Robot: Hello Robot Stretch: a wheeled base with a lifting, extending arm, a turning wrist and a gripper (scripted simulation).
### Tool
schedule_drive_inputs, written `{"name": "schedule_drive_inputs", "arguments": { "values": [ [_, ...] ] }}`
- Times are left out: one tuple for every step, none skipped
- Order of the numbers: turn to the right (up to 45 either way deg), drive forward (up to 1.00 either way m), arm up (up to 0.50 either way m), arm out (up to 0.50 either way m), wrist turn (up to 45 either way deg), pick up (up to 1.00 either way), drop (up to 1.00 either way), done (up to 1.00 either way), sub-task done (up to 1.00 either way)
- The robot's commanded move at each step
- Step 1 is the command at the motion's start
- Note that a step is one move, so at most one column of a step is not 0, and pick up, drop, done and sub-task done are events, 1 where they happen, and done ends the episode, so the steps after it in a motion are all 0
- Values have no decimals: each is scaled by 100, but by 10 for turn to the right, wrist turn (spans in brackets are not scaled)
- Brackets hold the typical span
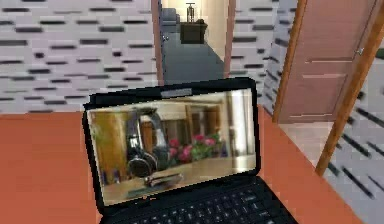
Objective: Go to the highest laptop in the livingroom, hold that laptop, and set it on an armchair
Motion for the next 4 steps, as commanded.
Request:
{"name": "schedule_drive_inputs", "arguments": {
  "values": [
    [0,100,0,0,0,0,0,0,0],
    [0,100,0,0,0,0,0,0,0],
    [0,100,0,0,0,0,0,0,0],
    [0,60,0,0,0,0,0,0,0]
  ]
}}
